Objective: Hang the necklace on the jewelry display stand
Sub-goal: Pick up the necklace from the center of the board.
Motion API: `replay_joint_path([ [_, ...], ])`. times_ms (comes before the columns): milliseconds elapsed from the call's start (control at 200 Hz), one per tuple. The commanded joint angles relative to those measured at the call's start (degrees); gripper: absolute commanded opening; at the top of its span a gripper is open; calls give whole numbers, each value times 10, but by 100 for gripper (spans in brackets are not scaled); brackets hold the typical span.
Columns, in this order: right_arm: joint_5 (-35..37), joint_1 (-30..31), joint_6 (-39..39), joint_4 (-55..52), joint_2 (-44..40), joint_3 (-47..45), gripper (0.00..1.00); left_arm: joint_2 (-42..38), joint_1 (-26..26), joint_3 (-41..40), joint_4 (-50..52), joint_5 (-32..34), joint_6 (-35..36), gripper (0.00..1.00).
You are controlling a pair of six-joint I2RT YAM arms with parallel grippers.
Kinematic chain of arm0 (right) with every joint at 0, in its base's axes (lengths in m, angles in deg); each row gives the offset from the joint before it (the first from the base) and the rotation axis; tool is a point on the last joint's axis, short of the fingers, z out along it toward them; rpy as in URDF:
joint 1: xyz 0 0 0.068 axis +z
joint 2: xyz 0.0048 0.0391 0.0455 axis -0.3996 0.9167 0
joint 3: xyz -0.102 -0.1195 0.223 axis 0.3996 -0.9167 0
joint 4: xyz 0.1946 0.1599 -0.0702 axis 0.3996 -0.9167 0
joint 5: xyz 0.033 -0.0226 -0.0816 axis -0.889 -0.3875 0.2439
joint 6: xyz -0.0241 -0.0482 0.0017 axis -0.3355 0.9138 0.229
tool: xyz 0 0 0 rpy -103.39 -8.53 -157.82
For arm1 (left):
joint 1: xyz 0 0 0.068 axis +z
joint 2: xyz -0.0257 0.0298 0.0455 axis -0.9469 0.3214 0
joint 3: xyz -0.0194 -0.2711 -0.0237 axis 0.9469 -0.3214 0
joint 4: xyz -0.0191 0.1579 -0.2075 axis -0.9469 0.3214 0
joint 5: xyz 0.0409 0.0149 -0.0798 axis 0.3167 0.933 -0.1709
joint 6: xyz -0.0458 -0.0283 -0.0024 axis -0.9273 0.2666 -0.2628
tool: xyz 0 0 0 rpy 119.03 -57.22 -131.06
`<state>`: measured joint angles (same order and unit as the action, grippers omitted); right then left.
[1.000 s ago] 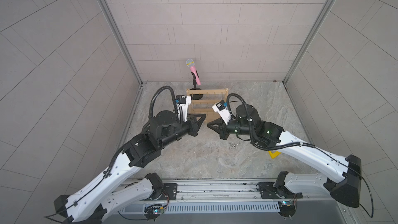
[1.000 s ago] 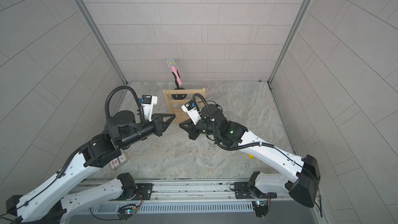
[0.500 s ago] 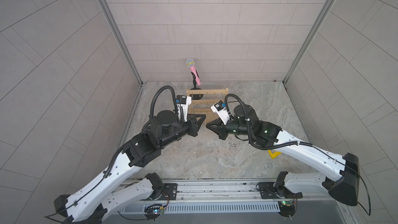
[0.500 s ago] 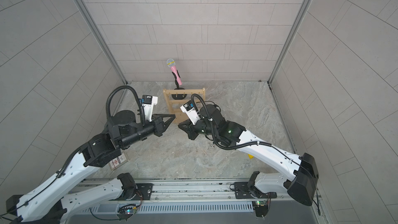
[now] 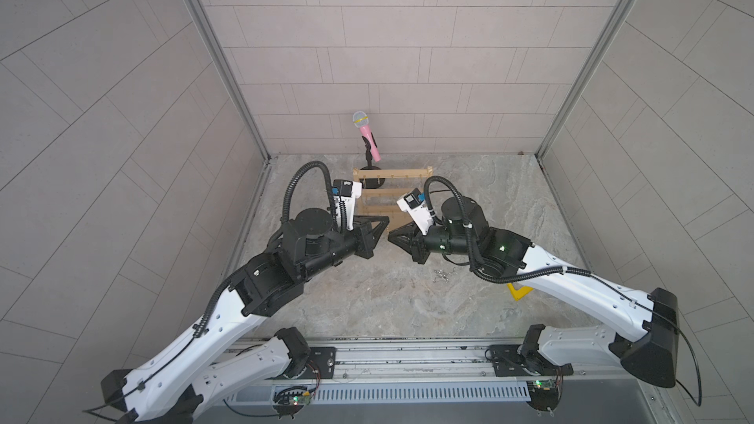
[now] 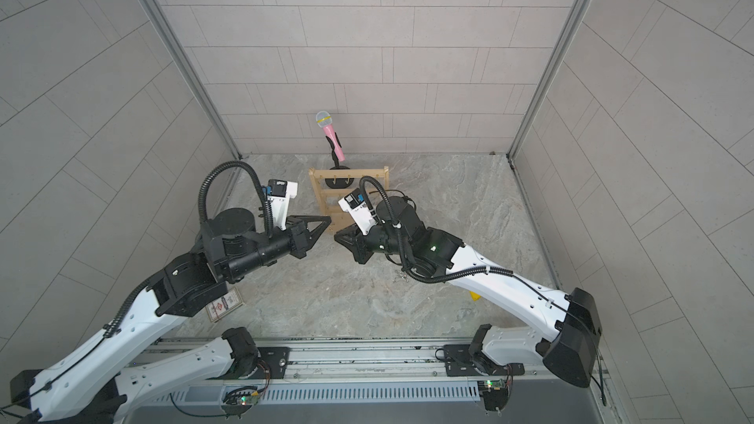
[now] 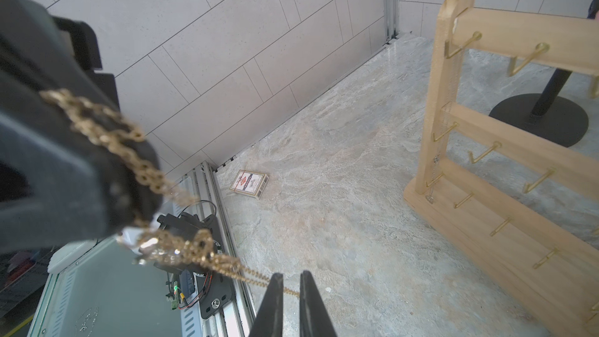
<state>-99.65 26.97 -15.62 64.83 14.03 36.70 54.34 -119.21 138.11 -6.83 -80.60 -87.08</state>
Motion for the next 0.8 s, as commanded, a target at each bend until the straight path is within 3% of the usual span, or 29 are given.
replay_joint_path([
  [0, -6, 4, 6, 14, 3, 15, 15, -5, 2, 18, -1, 10, -2, 8],
  [796, -20, 11, 16, 19, -19, 1, 18, -9, 3, 16, 13, 9, 1, 8],
])
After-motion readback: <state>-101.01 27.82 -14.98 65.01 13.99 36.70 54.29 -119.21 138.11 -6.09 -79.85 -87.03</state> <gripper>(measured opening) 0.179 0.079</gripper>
